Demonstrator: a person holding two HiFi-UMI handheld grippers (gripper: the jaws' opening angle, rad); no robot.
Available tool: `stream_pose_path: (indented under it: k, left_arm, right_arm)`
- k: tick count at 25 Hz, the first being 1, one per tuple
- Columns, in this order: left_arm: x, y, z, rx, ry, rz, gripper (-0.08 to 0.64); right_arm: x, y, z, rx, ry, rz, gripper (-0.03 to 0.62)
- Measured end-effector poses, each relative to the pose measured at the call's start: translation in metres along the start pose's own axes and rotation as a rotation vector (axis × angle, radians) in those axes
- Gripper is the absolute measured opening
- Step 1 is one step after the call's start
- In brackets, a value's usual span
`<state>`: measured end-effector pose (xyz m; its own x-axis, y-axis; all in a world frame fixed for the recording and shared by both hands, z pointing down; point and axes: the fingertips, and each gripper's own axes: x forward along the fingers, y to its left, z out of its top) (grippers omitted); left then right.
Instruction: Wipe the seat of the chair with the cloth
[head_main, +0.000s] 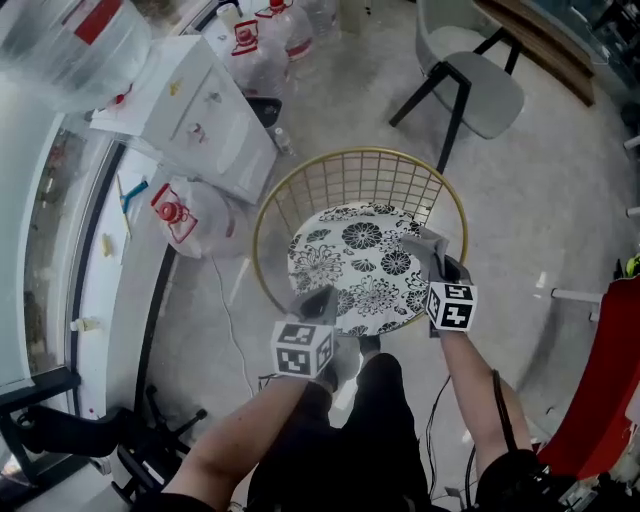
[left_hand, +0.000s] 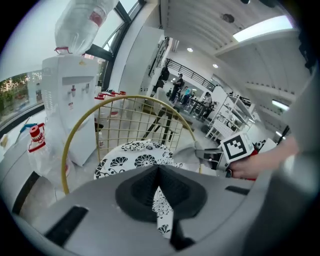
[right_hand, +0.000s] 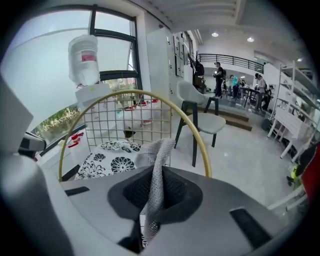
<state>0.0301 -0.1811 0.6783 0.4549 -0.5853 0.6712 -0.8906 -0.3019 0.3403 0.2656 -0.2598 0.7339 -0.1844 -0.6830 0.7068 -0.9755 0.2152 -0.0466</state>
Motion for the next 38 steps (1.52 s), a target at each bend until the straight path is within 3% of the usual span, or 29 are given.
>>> stream_pose_path:
  k: [6,13,19,27,32,38]
  left_arm:
    - [-0.127,-0.027,0.021,-0.024,-0.101,-0.106,0.006]
    - [-0.272,-0.043,0.062,0.070,-0.234,-0.169,0.006]
    - [-0.408,-0.066,0.094,0.137,-0.349,-0.168,0.006]
    - [-0.505,-0.097,0.114,0.231,-0.438,-0.220,0.006]
    - [-0.560,-0.092,0.114,0.204,-0.510,-0.197,0.006]
    - [-0.606,-0.132,0.128,0.252,-0.555,-0.196,0.006]
  right_arm:
    - [-0.125,0.093,0.032,-0.009,-0.087,0.073,0.026]
    - [-0.265,0.181,0.096,-0.006,-0.246,0.117,0.026]
    - [-0.402,0.233,0.145,-0.021,-0.370,0.116,0.026]
    - [-0.510,0.268,0.172,0.016,-0.460,0.088,0.026]
    - [-0.563,0.300,0.173,0.003,-0.505,0.100,0.026]
    - [-0.628,0.305,0.187,-0.042,-0.559,0.135,0.026]
